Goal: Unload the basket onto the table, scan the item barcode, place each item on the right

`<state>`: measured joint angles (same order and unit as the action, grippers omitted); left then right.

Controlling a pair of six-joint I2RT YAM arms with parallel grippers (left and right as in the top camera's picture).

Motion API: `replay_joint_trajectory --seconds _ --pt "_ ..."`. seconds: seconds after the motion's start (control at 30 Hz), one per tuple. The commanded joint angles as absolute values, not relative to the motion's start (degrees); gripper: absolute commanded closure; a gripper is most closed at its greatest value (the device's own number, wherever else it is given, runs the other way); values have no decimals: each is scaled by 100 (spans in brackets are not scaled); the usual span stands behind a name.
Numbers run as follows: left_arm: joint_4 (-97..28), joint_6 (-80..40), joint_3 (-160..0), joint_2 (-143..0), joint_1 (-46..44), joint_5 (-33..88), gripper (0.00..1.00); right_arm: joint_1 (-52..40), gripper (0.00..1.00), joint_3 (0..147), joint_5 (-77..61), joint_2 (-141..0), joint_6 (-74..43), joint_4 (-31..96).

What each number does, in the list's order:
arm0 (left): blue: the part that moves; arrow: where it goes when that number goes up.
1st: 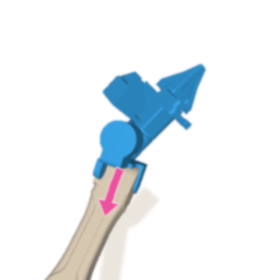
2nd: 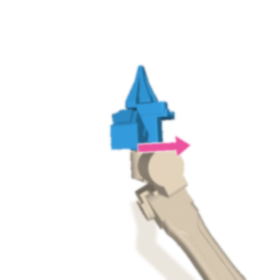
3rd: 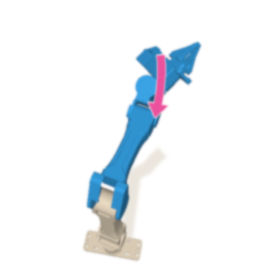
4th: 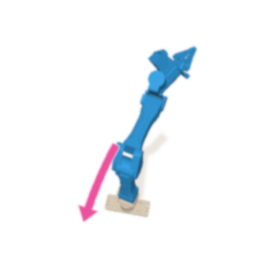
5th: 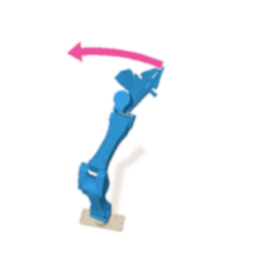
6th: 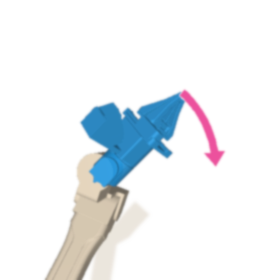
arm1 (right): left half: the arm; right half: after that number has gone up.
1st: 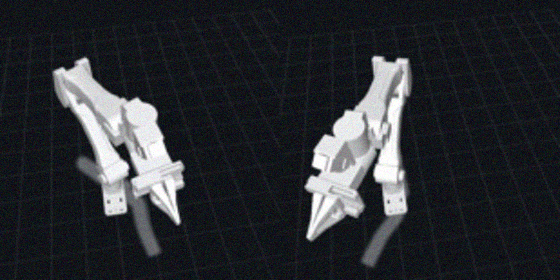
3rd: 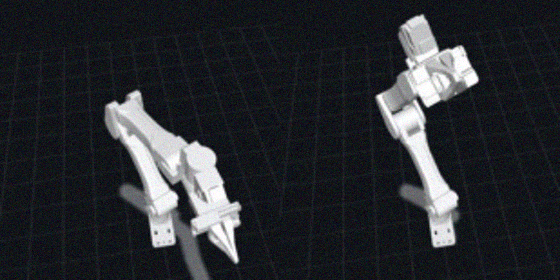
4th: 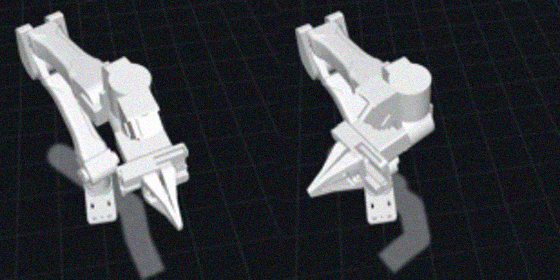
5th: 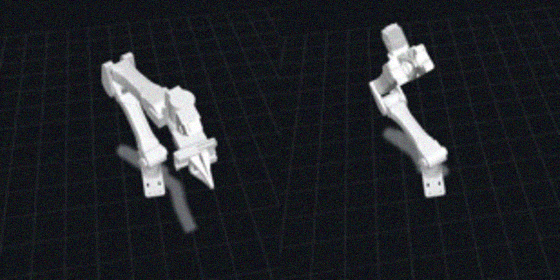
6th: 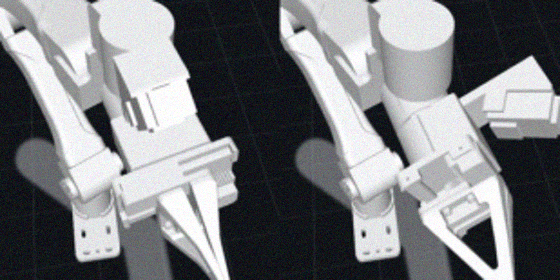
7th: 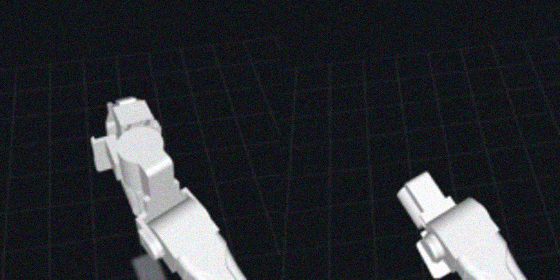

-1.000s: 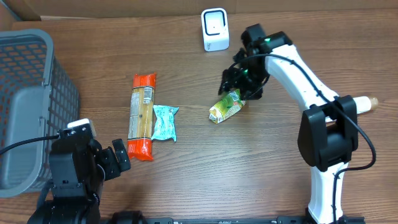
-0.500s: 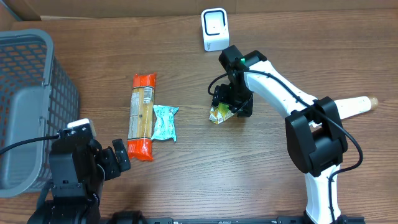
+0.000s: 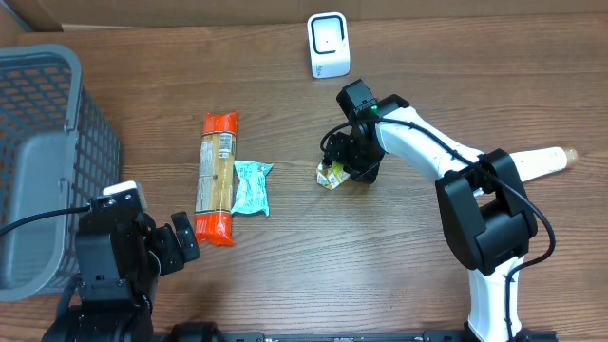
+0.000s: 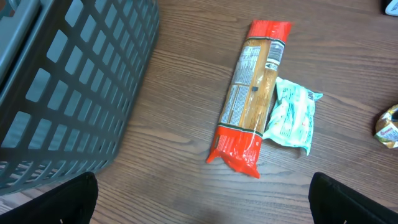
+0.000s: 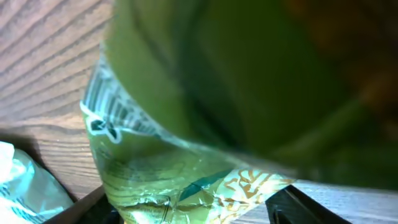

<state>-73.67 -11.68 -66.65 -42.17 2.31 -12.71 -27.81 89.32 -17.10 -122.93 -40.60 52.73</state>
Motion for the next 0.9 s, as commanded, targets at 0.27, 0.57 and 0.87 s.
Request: replay_joint_trajectory --seconds 0.27,0.57,0.87 --pt "-7347 -1225 -6646 -4198 261 -1365 1 -2683 84 9229 -1721 -12339 -2794 5743" --pt "-7347 -1225 -6646 -4198 261 -1365 0 -2665 56 10954 -972 -12331 -996 7684" --pt "-7347 -1225 -6646 -4198 261 -1363 1 -2261 17 10820 -867 -12333 -1634 7975"
